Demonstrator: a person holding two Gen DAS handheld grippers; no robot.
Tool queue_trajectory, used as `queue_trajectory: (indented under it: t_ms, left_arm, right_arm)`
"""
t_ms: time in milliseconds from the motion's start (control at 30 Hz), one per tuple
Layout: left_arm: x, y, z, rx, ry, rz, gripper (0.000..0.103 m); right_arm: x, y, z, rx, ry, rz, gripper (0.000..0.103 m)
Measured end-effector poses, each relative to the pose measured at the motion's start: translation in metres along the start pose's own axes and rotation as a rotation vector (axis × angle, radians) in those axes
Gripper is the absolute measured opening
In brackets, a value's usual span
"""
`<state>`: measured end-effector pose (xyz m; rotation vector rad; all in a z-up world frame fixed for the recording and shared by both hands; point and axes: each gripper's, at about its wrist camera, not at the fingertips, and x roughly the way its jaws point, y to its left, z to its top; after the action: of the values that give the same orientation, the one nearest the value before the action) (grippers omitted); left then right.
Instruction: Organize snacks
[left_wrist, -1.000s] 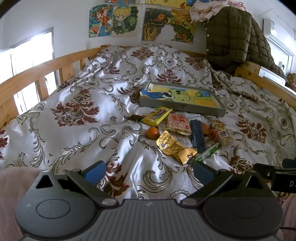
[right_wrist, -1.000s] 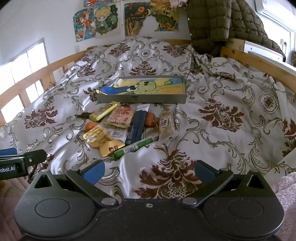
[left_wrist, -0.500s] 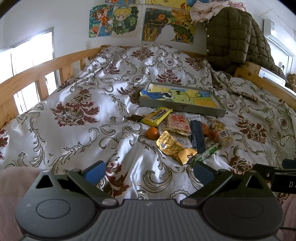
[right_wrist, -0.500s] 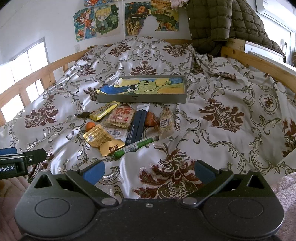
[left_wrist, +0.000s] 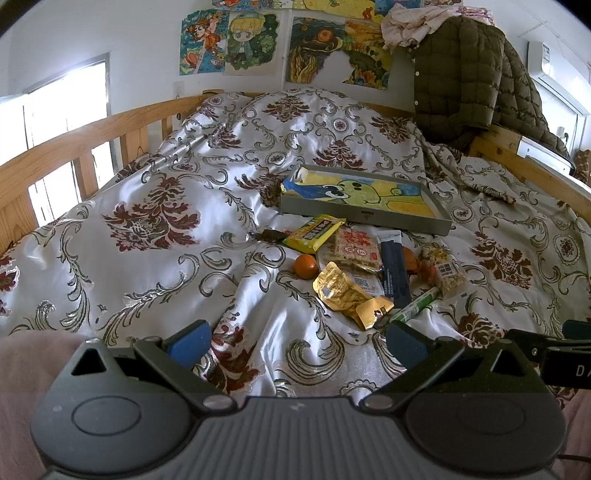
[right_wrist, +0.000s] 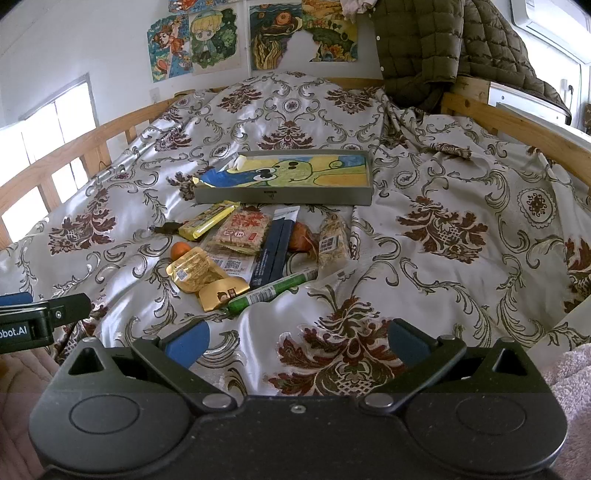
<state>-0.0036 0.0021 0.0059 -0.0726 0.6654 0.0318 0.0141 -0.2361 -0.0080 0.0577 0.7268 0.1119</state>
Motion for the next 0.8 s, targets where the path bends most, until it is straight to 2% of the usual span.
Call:
queue_trajectory:
  t_ms: [800]
  left_arm:
    - [0.0014, 0.0011, -0.0028, -0.003, 0.001, -0.001, 0.103]
  right_arm:
    - [0.0014, 0.0008, 0.0014, -0.002, 0.004, -0.002, 0.102]
